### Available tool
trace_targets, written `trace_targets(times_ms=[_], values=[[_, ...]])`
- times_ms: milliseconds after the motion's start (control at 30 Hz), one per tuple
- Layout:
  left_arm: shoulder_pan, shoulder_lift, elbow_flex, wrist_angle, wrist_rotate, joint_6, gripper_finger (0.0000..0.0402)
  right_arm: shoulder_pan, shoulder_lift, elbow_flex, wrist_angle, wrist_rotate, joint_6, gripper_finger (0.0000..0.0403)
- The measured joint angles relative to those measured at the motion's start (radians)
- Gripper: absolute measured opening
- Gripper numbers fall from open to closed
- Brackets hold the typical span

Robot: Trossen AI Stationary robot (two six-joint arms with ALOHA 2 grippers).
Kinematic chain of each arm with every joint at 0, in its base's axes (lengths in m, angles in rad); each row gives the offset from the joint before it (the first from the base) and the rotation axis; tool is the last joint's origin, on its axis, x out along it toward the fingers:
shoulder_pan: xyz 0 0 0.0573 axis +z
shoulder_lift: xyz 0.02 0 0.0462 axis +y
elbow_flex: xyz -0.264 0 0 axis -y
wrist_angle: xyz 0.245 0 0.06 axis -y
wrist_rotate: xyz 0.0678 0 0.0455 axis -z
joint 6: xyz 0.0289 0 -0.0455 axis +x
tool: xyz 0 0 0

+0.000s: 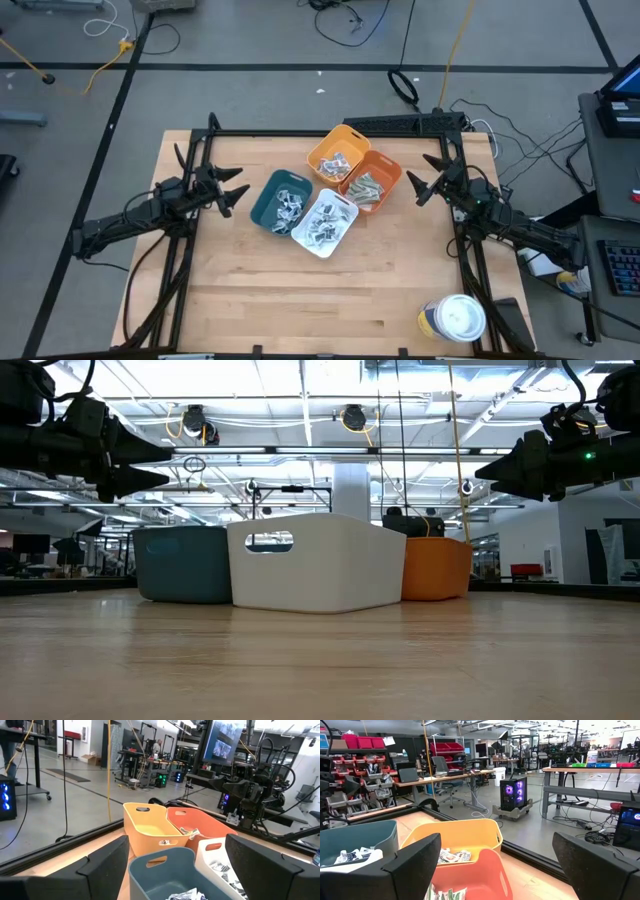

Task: Pick & Place First Aid Supplies
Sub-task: Return to Home Position

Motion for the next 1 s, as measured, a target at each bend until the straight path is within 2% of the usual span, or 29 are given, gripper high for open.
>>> trace_targets(times_ms=[367, 700, 1000], values=[[0.0, 0.0, 0.0, 0.0, 0.0, 0.002, 0.032, 0.0, 0.0, 0.0, 0.0, 0.0, 0.0, 0.0377], [0.0, 0.0, 0.0, 0.0, 0.0, 0.002, 0.0332, 0.0, 0.0, 0.0, 0.0, 0.0, 0.0, 0.0377], [0.0, 0.0, 0.0, 0.0, 0.0, 0.002, 0.0316, 0.0, 0.0, 0.0, 0.0, 0.0, 0.0, 0.0377]])
